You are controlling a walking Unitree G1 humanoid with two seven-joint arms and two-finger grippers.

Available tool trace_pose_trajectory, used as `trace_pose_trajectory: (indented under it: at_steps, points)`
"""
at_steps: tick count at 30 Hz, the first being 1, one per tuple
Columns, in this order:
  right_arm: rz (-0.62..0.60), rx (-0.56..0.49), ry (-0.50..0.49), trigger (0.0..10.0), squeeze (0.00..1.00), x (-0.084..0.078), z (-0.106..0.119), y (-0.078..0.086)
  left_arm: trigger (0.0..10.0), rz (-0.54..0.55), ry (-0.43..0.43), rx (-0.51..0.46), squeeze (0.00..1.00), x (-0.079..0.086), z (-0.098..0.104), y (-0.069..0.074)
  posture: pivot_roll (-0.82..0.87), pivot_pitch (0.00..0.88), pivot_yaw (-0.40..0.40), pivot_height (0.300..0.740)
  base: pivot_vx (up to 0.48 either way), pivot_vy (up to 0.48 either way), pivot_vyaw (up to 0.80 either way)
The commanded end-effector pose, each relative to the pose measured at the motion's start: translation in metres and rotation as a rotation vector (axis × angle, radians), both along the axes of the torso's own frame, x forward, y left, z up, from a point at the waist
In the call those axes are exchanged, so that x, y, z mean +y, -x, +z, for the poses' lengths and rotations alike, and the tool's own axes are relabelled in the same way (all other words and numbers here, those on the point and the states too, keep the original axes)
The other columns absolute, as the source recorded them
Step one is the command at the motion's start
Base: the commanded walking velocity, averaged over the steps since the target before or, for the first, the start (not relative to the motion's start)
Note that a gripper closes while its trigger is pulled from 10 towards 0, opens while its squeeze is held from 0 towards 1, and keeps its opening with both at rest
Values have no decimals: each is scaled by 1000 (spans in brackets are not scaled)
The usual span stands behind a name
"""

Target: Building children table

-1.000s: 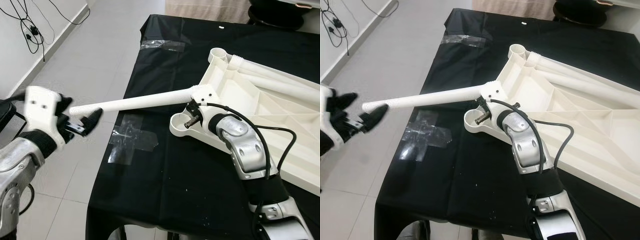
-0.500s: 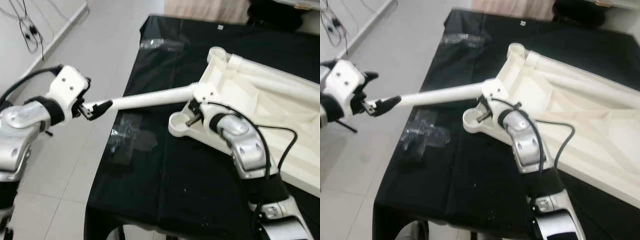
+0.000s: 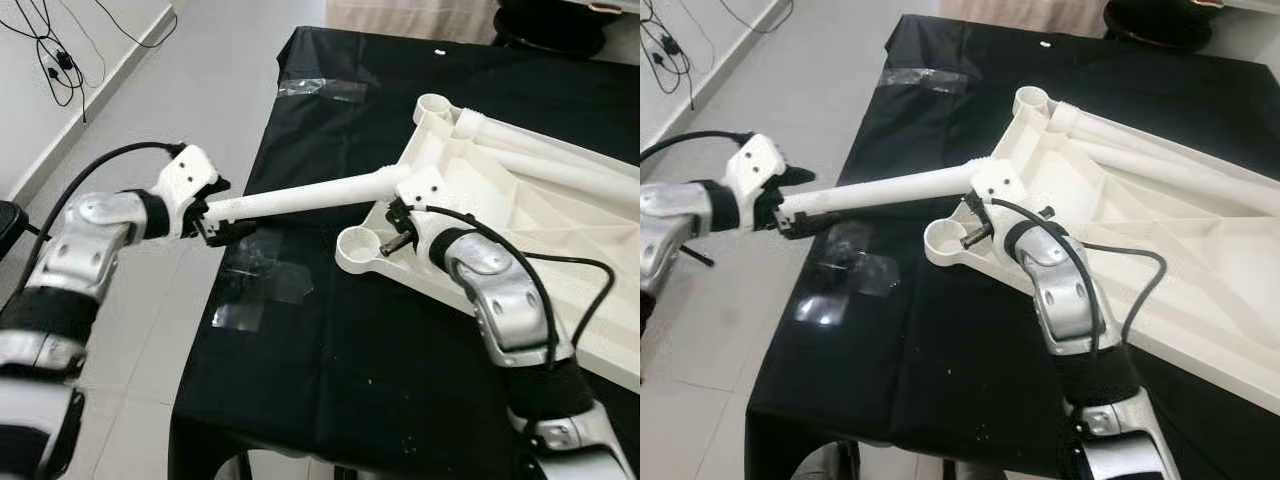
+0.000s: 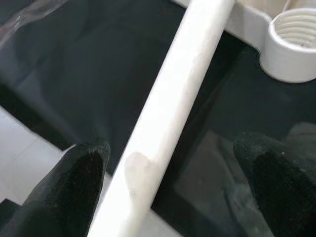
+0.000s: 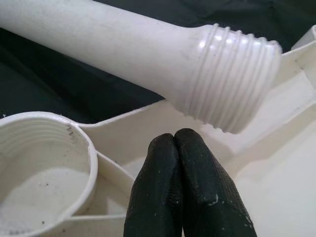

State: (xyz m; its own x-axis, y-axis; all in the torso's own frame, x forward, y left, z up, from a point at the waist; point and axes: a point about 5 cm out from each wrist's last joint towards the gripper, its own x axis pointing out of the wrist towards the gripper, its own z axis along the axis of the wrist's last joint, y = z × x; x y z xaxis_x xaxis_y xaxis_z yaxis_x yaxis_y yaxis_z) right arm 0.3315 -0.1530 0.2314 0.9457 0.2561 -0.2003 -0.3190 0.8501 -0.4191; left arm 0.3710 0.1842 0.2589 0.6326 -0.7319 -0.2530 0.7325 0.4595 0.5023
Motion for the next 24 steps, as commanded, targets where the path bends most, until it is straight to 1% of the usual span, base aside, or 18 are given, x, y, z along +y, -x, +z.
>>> trace_pose_trajectory:
  at_steps: [1, 2, 4, 5, 8, 9, 10, 11, 12, 16, 19, 22, 24]
  points:
    - [-25, 15, -8, 10000, 0, -8, 0, 6, 10000, -39, -62, 12, 0, -5, -6, -4, -62, 347, -52, 740, 0, 0, 0]
    - [-25, 15, -8, 10000, 0, -8, 0, 6, 10000, -39, -62, 12, 0, -5, -6, -4, -62, 347, -52, 740, 0, 0, 0]
    - [-39, 20, -5, 10000, 0, -12, 1, 10, 10000, -56, -108, 7, 0, -7, -4, -9, -80, 369, -46, 740, 0, 0, 0]
    - [-39, 20, -5, 10000, 0, -12, 1, 10, 10000, -56, -108, 7, 0, -7, -4, -9, -80, 369, -46, 740, 0, 0, 0]
    - [-64, 30, 5, 10000, 0, -20, 3, 18, 10000, -87, -170, 50, 0, -7, -10, -12, -112, 390, -42, 740, 0, 0, 0]
    - [-71, 31, 9, 10000, 0, -22, 4, 19, 1333, -86, -180, 66, 0, -6, -13, -13, -129, 403, -43, 740, 0, 0, 0]
    - [-71, 31, 9, 10000, 0, -22, 4, 19, 1333, -86, -180, 66, 0, -6, -13, -13, -129, 403, -43, 740, 0, 0, 0]
    - [-80, 32, 14, 10000, 0, -25, 5, 20, 0, -82, -198, 83, 0, -5, -17, -14, -139, 410, -44, 740, 0, 0, 0]
    - [-92, 32, 22, 10000, 0, -29, 7, 22, 0, -69, -222, 96, 0, -5, -23, -15, -150, 417, -43, 740, 0, 0, 0]
    - [-109, 37, 30, 10000, 0, -34, 9, 25, 0, -63, -237, 93, 0, -8, -26, -18, -161, 425, -42, 740, 0, 0, 0]
    - [-117, 40, 32, 10000, 0, -35, 10, 26, 0, -69, -241, 91, 0, -11, -26, -19, -165, 428, -43, 740, 0, 0, 0]
    - [-128, 42, 32, 10000, 0, -36, 10, 28, 0, -77, -231, 72, 0, -16, -22, -22, -167, 425, -40, 740, 0, 0, 0]
    - [-132, 40, 30, 10000, 0, -36, 11, 27, 0, -71, -229, 58, 0, -17, -20, -23, -161, 416, -36, 740, 0, 0, 0]
